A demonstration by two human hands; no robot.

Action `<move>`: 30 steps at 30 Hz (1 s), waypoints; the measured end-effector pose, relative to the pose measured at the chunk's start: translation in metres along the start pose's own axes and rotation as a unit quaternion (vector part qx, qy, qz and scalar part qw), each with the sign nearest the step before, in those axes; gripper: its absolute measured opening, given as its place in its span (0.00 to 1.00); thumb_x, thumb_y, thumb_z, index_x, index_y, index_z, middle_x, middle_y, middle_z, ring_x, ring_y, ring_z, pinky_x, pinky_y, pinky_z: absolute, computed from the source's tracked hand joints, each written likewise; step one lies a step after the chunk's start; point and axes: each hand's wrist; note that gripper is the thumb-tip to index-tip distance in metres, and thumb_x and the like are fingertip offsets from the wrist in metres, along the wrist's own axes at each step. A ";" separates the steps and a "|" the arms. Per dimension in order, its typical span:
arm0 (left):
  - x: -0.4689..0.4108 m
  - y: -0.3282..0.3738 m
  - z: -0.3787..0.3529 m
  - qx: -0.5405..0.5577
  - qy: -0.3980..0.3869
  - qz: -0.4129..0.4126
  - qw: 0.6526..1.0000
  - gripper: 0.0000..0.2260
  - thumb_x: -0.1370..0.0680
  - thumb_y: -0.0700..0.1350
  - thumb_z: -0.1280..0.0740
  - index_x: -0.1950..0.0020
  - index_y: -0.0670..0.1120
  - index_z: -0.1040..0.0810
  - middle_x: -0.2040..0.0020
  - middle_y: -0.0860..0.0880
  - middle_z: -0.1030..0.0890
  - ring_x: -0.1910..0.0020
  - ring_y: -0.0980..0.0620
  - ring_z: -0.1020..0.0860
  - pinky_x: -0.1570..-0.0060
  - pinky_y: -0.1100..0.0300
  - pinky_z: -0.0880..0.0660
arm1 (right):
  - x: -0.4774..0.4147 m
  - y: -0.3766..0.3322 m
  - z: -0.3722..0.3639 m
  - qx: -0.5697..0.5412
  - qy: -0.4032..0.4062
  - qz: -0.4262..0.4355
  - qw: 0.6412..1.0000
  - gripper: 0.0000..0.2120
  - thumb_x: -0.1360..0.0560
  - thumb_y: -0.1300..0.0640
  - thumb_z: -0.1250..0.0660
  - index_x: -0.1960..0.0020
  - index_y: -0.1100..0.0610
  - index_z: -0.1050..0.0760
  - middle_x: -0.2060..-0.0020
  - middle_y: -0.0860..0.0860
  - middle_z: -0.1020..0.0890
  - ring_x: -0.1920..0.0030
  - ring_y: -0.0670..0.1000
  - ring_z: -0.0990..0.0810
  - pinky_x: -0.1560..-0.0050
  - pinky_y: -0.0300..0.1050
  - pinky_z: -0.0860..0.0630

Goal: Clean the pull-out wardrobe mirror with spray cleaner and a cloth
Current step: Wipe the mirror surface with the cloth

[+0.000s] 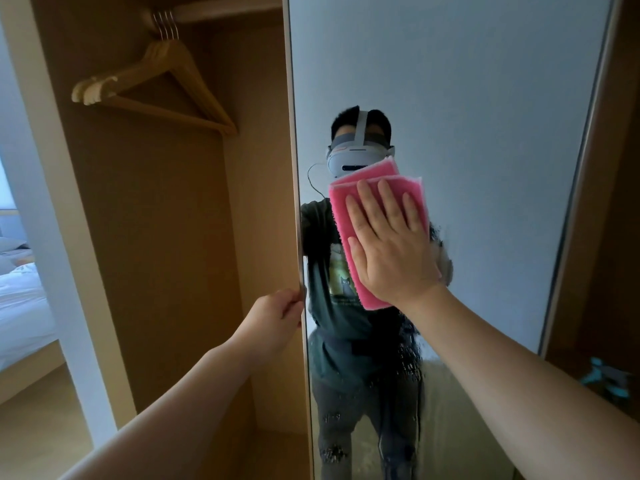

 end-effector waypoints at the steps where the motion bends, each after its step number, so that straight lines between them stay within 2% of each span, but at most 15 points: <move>1: 0.000 0.001 0.000 -0.003 0.001 0.001 1.000 0.08 0.18 0.44 0.40 0.52 0.50 0.23 0.59 0.50 0.20 0.57 0.47 0.19 0.61 0.60 0.23 | 0.006 -0.001 -0.002 -0.002 0.000 -0.004 1.000 0.27 0.18 0.47 0.52 0.22 0.58 0.46 0.23 0.58 0.42 0.23 0.61 0.47 0.23 0.59 0.56; 5: 0.001 0.004 0.000 -0.021 0.004 0.005 1.000 0.08 0.18 0.45 0.40 0.50 0.47 0.22 0.59 0.49 0.19 0.59 0.45 0.19 0.66 0.61 0.24 | 0.042 -0.007 -0.012 -0.005 -0.003 -0.011 1.000 0.28 0.18 0.47 0.51 0.22 0.59 0.47 0.23 0.58 0.45 0.23 0.61 0.50 0.24 0.60 0.55; 8: 0.000 0.005 0.001 -0.035 0.003 0.005 0.999 0.07 0.18 0.44 0.40 0.50 0.46 0.23 0.59 0.47 0.19 0.59 0.44 0.19 0.64 0.56 0.22 | 0.077 -0.014 -0.021 -0.003 -0.016 0.002 1.000 0.28 0.18 0.46 0.52 0.22 0.59 0.47 0.23 0.58 0.46 0.22 0.61 0.51 0.24 0.60 0.56; 12: -0.002 0.009 0.004 -0.074 -0.008 -0.005 0.997 0.06 0.18 0.44 0.40 0.50 0.48 0.24 0.58 0.49 0.20 0.60 0.50 0.20 0.61 0.57 0.21 | 0.117 -0.021 -0.031 -0.005 -0.040 0.039 0.998 0.28 0.17 0.46 0.53 0.22 0.58 0.45 0.23 0.58 0.42 0.23 0.61 0.48 0.24 0.59 0.54; 16: -0.002 0.011 0.005 -0.092 -0.011 -0.001 0.996 0.06 0.18 0.43 0.40 0.51 0.46 0.25 0.57 0.47 0.20 0.60 0.48 0.20 0.62 0.54 0.21 | 0.137 -0.019 -0.036 0.005 -0.054 0.082 0.995 0.28 0.19 0.45 0.50 0.23 0.58 0.43 0.24 0.58 0.41 0.23 0.60 0.47 0.24 0.59 0.52; 20: 0.000 0.014 0.003 -0.094 -0.010 0.006 0.996 0.05 0.18 0.43 0.41 0.52 0.48 0.26 0.57 0.47 0.19 0.64 0.51 0.21 0.70 0.65 0.26 | 0.141 -0.013 -0.036 0.000 -0.051 0.101 0.994 0.28 0.19 0.46 0.50 0.22 0.57 0.44 0.24 0.57 0.40 0.23 0.59 0.46 0.24 0.58 0.50; 27: 0.002 0.020 0.003 -0.100 -0.013 0.013 0.995 0.07 0.18 0.43 0.41 0.54 0.50 0.27 0.58 0.48 0.20 0.66 0.54 0.22 0.72 0.69 0.28 | 0.129 0.008 -0.031 0.002 -0.051 0.155 0.987 0.27 0.19 0.46 0.50 0.22 0.56 0.44 0.23 0.54 0.41 0.22 0.57 0.47 0.23 0.55 0.53; 30: 0.002 0.021 0.003 -0.098 -0.010 0.017 0.995 0.07 0.18 0.43 0.41 0.55 0.50 0.27 0.58 0.46 0.19 0.62 0.51 0.20 0.68 0.66 0.26 | 0.115 0.022 -0.025 -0.006 -0.034 0.173 0.984 0.27 0.19 0.47 0.51 0.23 0.56 0.44 0.24 0.54 0.40 0.23 0.56 0.45 0.24 0.55 0.51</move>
Point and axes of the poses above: each hand's wrist, its own x-axis away from the middle knuckle, its own z-axis out of the back of the hand, y = z × x
